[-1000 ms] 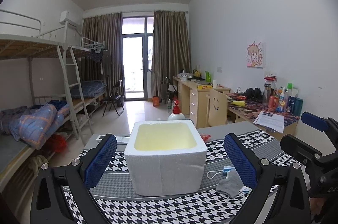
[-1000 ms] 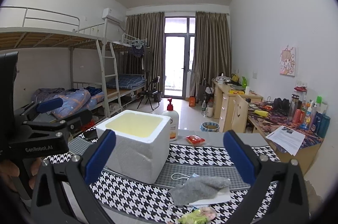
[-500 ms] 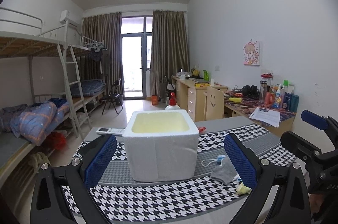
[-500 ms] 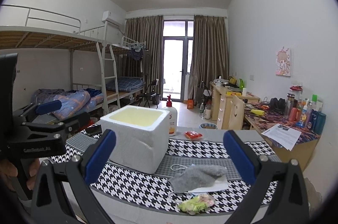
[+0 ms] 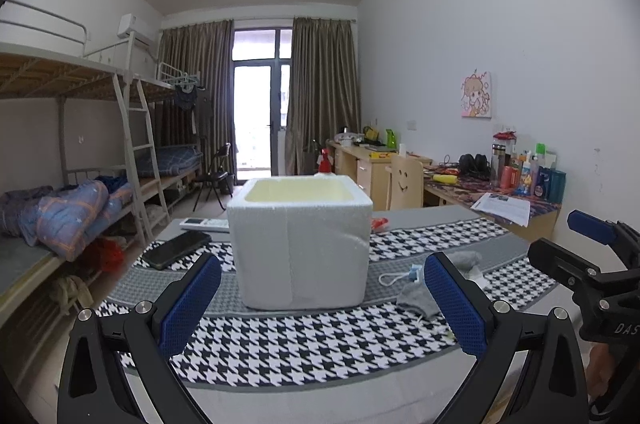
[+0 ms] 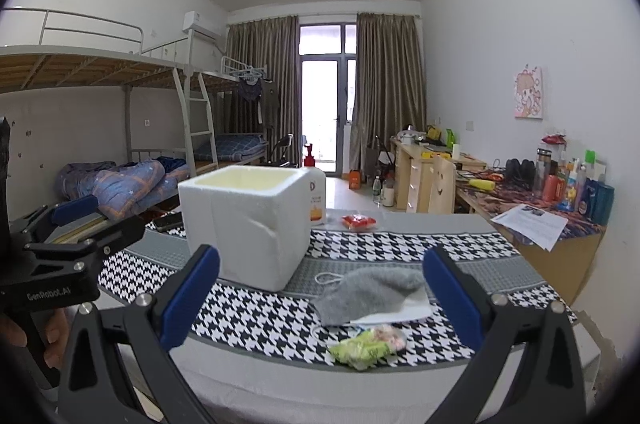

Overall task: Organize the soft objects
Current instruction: 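Withdraw both grippers from the box back toward the grey cloth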

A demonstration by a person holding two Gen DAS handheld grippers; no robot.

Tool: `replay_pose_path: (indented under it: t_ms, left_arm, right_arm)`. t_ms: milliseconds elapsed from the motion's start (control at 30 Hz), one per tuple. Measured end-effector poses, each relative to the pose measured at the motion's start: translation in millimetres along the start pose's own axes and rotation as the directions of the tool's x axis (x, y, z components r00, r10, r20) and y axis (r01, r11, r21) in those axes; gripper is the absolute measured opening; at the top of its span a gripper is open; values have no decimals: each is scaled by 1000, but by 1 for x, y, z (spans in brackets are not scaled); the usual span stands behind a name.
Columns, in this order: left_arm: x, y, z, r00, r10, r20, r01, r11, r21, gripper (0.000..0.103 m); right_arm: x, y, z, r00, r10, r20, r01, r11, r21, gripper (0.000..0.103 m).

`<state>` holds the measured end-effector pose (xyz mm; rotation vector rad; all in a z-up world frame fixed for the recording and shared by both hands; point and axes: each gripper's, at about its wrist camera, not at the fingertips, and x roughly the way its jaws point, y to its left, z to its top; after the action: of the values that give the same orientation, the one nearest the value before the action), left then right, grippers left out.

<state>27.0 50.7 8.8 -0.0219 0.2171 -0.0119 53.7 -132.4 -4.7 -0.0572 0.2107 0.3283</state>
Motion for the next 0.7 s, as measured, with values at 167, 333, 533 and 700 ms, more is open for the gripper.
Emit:
replay_pose_path:
  t_ms: [167, 333, 533, 700]
  left_arm:
    - [-6, -3, -15, 1000, -23, -4, 23, 1000, -14, 102]
    - [-13, -5, -30, 999, -34, -17, 33, 999, -39, 102]
    - [-13, -4, -38, 999, -29, -42, 26, 998, -58, 102]
    - [-9, -7, -40, 998, -35, -54, 31, 997, -66, 102]
  right_arm:
    - [-6, 4, -16, 1000, -13, 6, 13, 1000, -16, 103]
    - [-7, 4, -29, 1000, 15, -1, -15, 1000, -1, 103]
    - [-6, -2, -37, 999, 37, -16, -36, 998, 55, 103]
    - [-6, -5, -43, 1000, 15, -17, -14, 998, 60, 103]
